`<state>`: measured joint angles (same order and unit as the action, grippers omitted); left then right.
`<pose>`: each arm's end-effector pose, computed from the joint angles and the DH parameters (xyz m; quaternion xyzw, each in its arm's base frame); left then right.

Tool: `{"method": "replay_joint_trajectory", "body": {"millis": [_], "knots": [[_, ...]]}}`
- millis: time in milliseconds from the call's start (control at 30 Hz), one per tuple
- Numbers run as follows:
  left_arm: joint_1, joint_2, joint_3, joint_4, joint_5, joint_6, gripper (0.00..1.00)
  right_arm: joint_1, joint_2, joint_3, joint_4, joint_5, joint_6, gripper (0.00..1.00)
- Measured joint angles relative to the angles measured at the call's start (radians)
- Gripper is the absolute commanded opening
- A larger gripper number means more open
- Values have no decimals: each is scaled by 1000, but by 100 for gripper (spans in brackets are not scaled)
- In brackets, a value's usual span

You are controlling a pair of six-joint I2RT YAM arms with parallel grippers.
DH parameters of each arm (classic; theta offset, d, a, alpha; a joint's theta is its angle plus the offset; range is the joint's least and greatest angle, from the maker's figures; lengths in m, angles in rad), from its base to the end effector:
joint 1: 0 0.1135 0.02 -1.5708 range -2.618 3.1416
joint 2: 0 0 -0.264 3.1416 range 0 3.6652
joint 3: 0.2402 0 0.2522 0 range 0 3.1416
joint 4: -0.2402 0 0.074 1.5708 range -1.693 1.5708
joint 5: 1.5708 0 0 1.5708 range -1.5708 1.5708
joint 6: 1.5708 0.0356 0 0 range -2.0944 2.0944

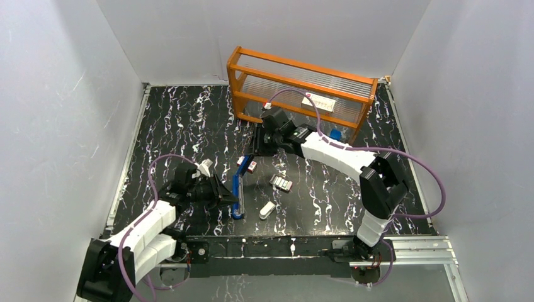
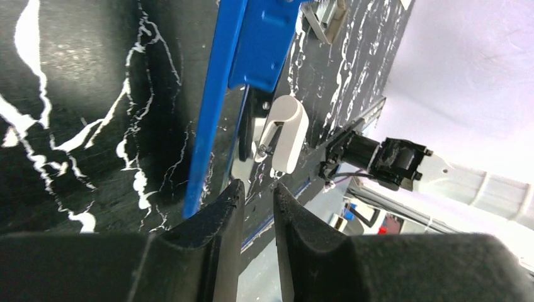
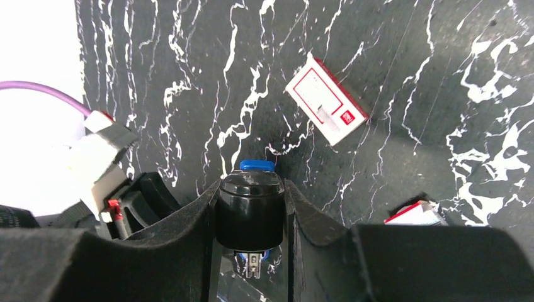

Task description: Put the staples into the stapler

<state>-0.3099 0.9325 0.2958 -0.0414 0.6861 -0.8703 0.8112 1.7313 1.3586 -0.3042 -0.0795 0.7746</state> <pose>0.1592 -0.0747 0.1644 -0.0954 0.8565 -0.4783 0.1689 0.2717 0.2902 0.2722 -0.0337 0.9006 0.3328 0.2776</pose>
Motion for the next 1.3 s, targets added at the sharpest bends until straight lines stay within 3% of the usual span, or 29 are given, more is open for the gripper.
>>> {"method": "replay_joint_trajectory", "body": {"millis": [300, 600, 800, 1000, 1300], "knots": [[0, -59, 112, -172, -192, 49, 50, 63, 111, 125, -151, 59, -14, 20], [0, -49, 160, -217, -299, 66, 60, 124, 236, 360, -357, 178, -48, 24], [0, -32, 121, -189, -288, 68, 70, 163, 293, 469, -457, 247, -53, 31], [0, -13, 59, -120, -241, 50, 72, 192, 314, 510, -488, 290, -66, 27], [-7, 65, -35, 77, -196, -29, 72, 227, 332, 536, -488, 358, -97, 30]]}}
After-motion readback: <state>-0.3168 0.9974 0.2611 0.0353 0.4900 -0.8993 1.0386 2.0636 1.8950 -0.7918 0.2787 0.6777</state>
